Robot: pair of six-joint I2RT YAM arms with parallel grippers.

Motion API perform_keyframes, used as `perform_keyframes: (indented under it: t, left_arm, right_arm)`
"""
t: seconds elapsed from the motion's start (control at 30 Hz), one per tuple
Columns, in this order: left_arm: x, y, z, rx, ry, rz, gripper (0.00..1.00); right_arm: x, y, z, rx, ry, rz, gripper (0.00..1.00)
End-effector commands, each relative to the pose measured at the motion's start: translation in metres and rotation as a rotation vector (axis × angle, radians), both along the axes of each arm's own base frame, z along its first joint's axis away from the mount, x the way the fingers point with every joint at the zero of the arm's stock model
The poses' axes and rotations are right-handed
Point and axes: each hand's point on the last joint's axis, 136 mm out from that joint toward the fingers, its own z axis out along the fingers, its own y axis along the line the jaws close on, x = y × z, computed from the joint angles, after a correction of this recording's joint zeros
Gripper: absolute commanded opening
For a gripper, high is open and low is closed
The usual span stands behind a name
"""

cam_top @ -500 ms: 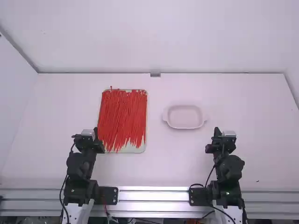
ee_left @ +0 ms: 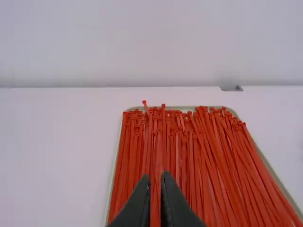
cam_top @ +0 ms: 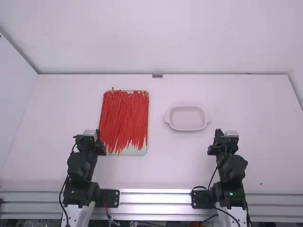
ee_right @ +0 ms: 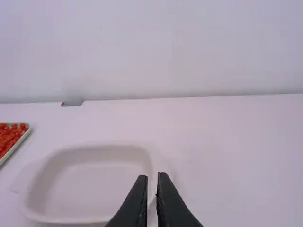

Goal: Fasten the cable tie

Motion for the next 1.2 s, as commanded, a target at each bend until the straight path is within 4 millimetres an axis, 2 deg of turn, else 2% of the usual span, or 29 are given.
perform_keyframes:
  t: [0.0,0.1,0.43,0.8,0.93,1.03,1.17]
  left_arm:
    - [0.000,-0.003,0.025,0.009,-0.030,-0.018,0.10]
    - [0.001,-0.005,0.032,0.012,0.012,-0.034,0.15]
    - [0.008,-0.014,0.046,0.015,0.150,-0.088,0.30]
    - [0.031,-0.026,0.063,0.008,0.293,-0.170,0.52]
    - [0.044,-0.014,0.070,-0.052,0.357,-0.075,0.60]
    - [0.052,0.004,0.072,-0.122,0.407,0.061,0.66]
    - [0.061,0.008,0.071,-0.150,0.477,0.103,0.73]
  right_arm:
    - [0.000,0.008,0.028,0.014,-0.039,0.040,0.10]
    - [0.003,0.014,0.034,0.022,0.003,0.073,0.15]
    - [0.015,0.018,0.038,0.036,0.182,0.058,0.30]
    - [0.035,0.041,0.051,0.019,0.365,0.133,0.52]
    - [0.042,0.042,0.054,0.018,0.442,0.083,0.60]
    - [0.047,0.051,0.061,0.021,0.478,0.086,0.66]
    - [0.055,0.062,0.069,0.028,0.513,0.100,0.74]
